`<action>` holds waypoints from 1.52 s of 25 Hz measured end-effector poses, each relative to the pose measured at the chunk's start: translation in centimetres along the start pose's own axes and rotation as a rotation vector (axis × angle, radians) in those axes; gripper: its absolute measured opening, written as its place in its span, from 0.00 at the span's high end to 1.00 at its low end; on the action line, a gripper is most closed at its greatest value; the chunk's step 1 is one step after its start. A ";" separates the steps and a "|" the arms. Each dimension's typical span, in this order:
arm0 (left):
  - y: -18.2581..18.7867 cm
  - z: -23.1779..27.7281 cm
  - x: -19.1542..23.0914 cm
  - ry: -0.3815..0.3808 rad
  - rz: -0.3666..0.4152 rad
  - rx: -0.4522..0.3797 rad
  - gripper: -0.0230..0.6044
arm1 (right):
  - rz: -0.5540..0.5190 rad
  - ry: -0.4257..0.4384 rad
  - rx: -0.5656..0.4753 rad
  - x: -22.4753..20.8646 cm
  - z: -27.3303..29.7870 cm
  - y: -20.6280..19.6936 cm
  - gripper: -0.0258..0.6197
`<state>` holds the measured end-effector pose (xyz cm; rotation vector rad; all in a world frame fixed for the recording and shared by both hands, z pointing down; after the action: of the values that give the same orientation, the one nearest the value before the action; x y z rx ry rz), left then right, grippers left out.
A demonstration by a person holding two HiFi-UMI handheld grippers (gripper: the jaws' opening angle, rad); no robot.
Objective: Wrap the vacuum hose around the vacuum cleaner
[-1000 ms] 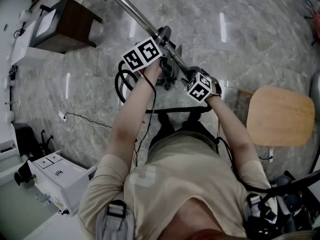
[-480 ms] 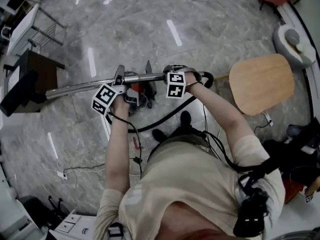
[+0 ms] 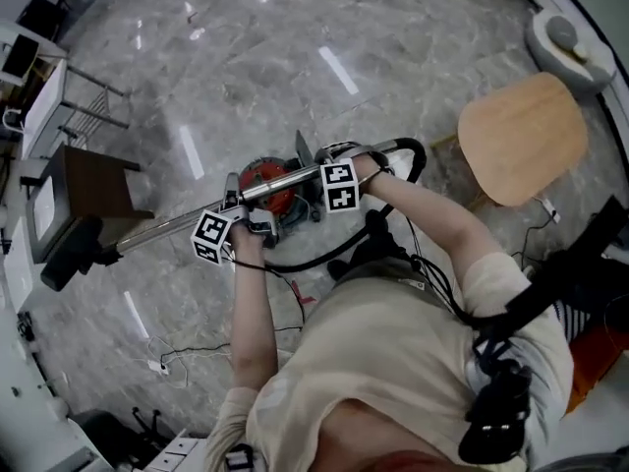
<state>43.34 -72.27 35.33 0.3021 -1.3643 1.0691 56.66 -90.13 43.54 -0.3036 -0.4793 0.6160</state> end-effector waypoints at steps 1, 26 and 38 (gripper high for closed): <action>-0.2 0.2 -0.7 0.006 -0.012 -0.010 0.80 | -0.014 0.005 -0.011 -0.7 -0.8 -0.3 0.74; 4.0 5.3 0.1 0.062 -0.159 -0.209 0.80 | -0.310 0.043 -0.098 -12.0 6.0 3.2 0.88; 6.8 0.6 8.6 -0.141 -0.183 0.168 0.68 | -0.401 -0.039 0.113 -8.0 7.4 8.0 0.88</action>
<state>36.51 -65.41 40.45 0.6250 -1.3447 1.0259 43.34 -87.86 43.87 -0.0833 -0.5231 0.2565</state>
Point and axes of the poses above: the fingertips, and each gripper's own axes: z forward along the fingers, x to its left, y out of its top, the point moved 6 cm from there along -z, backward along the fingers, and after that the axes turned 4 degrees about -x, right-handed, at the moved point
